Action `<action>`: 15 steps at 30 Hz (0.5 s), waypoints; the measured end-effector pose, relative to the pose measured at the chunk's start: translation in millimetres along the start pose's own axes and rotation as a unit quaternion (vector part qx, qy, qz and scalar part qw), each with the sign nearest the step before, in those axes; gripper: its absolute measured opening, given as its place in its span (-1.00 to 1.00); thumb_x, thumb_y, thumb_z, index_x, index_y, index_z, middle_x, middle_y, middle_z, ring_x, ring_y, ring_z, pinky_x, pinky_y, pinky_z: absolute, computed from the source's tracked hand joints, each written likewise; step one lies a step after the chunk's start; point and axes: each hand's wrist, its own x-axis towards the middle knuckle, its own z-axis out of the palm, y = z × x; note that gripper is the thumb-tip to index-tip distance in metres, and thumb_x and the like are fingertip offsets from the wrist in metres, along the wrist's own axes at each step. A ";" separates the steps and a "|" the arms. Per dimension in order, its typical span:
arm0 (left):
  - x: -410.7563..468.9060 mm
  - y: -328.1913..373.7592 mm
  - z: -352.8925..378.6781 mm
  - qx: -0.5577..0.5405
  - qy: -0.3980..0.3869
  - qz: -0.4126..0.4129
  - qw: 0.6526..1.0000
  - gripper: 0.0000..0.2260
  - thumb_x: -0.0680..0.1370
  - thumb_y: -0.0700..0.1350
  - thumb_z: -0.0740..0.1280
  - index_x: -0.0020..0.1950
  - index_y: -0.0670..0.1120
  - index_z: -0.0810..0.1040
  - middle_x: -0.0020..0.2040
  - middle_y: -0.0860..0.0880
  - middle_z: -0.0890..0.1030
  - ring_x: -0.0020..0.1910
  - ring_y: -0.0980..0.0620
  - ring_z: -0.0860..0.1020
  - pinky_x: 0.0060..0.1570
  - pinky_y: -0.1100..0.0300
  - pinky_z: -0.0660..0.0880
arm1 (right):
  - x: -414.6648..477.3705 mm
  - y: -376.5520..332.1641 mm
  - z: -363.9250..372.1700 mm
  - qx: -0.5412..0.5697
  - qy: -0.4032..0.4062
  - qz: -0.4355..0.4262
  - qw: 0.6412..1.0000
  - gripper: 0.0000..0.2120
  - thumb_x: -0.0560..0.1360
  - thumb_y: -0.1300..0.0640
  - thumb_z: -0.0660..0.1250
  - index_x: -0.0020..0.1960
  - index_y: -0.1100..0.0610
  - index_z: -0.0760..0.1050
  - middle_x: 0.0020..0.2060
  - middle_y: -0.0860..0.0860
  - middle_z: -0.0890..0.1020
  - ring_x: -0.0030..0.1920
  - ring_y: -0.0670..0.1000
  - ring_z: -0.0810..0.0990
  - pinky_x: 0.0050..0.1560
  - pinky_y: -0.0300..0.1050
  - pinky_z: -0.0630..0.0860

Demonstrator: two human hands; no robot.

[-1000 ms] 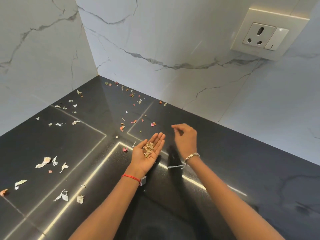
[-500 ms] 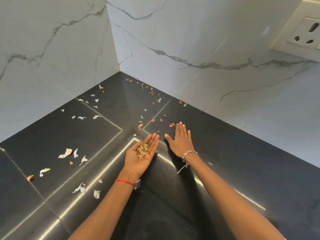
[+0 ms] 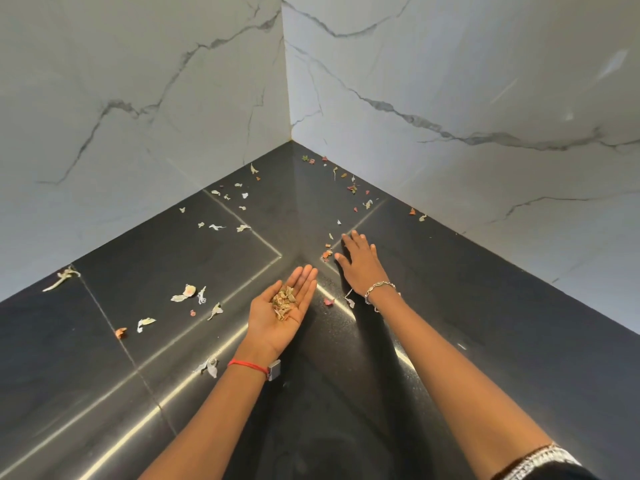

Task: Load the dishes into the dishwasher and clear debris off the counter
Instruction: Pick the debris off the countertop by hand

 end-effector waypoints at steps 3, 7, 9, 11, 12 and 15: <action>0.3 -1.5 -0.2 0.003 -0.002 0.000 1.000 -0.59 0.63 -0.16 0.04 -0.04 -0.39 0.60 0.05 -0.31 0.61 -0.08 -0.25 0.65 -0.08 -0.09 0.56 | -8.8 1.0 4.7 -0.054 0.009 -0.035 0.998 -0.56 0.64 0.18 0.00 0.50 0.18 0.04 0.51 0.07 0.04 0.52 0.05 -0.03 0.48 -0.07 -0.09; -1.4 -4.3 -0.1 0.006 -0.004 -0.002 1.000 -0.57 0.63 -0.17 0.03 -0.07 -0.40 0.61 0.04 -0.31 0.62 -0.09 -0.25 0.65 -0.09 -0.09 0.56 | -26.4 7.0 2.0 -0.106 0.020 -0.072 0.992 -0.48 0.57 0.39 0.06 0.49 0.19 0.07 0.51 0.05 0.07 0.51 0.03 0.03 0.46 -0.12 0.06; -3.8 -5.4 -0.4 0.006 -0.004 -0.005 1.000 -0.57 0.63 -0.16 0.03 -0.07 -0.40 0.61 0.05 -0.31 0.61 -0.09 -0.25 0.65 -0.08 -0.09 0.56 | -38.0 7.8 -2.1 -0.120 0.032 -0.077 0.989 -0.49 0.55 0.42 0.07 0.47 0.19 0.15 0.49 0.04 0.14 0.49 0.02 0.11 0.42 -0.12 0.18; -6.3 -6.4 -0.9 0.006 -0.004 -0.007 1.000 -0.56 0.64 -0.16 0.03 -0.07 -0.40 0.61 0.05 -0.31 0.61 -0.09 -0.25 0.65 -0.07 -0.09 0.55 | -48.3 9.3 -2.1 -0.129 0.065 -0.079 0.986 -0.61 0.55 0.38 0.10 0.37 0.23 0.34 0.39 0.07 0.34 0.41 0.07 0.29 0.35 -0.13 0.30; -7.2 -6.8 -1.2 0.005 -0.005 -0.007 1.000 -0.56 0.63 -0.16 0.03 -0.07 -0.40 0.62 0.05 -0.32 0.61 -0.09 -0.26 0.65 -0.06 -0.09 0.55 | -53.5 9.5 -0.6 -0.144 0.077 -0.082 0.983 -0.68 0.55 0.36 0.12 0.26 0.25 0.43 0.27 0.09 0.45 0.32 0.07 0.39 0.27 -0.15 0.38; -12.2 -7.6 -1.6 0.001 -0.010 -0.009 1.000 -0.55 0.63 -0.16 0.03 -0.09 -0.41 0.63 0.04 -0.32 0.62 -0.09 -0.26 0.65 -0.06 -0.09 0.54 | -64.4 9.3 3.3 -0.173 0.073 -0.109 0.976 -0.80 0.55 0.35 0.16 0.08 0.25 0.52 0.03 0.08 0.53 0.10 0.02 0.45 0.06 -0.19 0.44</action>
